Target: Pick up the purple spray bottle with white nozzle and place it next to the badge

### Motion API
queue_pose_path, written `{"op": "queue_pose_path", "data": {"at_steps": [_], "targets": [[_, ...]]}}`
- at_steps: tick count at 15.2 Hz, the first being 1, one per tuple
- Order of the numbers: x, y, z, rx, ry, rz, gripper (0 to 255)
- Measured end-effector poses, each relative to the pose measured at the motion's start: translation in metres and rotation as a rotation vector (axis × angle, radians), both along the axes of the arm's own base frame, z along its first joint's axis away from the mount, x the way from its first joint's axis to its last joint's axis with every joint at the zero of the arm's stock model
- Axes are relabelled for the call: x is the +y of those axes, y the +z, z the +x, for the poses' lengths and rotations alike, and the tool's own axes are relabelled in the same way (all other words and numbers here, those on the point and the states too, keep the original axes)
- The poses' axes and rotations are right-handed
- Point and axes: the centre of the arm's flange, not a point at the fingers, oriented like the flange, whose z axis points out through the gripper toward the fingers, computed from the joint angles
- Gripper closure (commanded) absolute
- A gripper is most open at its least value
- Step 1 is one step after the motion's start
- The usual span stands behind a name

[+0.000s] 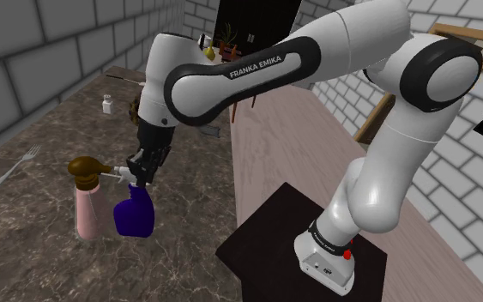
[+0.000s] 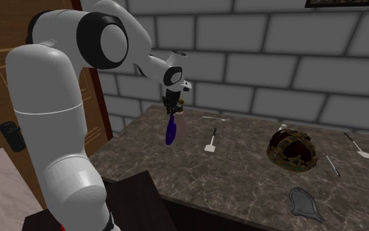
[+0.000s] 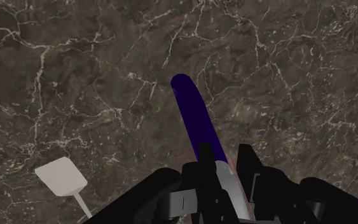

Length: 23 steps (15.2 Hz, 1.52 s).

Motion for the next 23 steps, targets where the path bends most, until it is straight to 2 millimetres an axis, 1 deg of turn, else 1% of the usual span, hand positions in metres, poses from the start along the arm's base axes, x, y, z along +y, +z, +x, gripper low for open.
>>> {"op": "queue_pose_path", "data": {"at_steps": [23], "targets": [[0.001,0.120,0.000,0.000,0.000,0.000,255]]}}
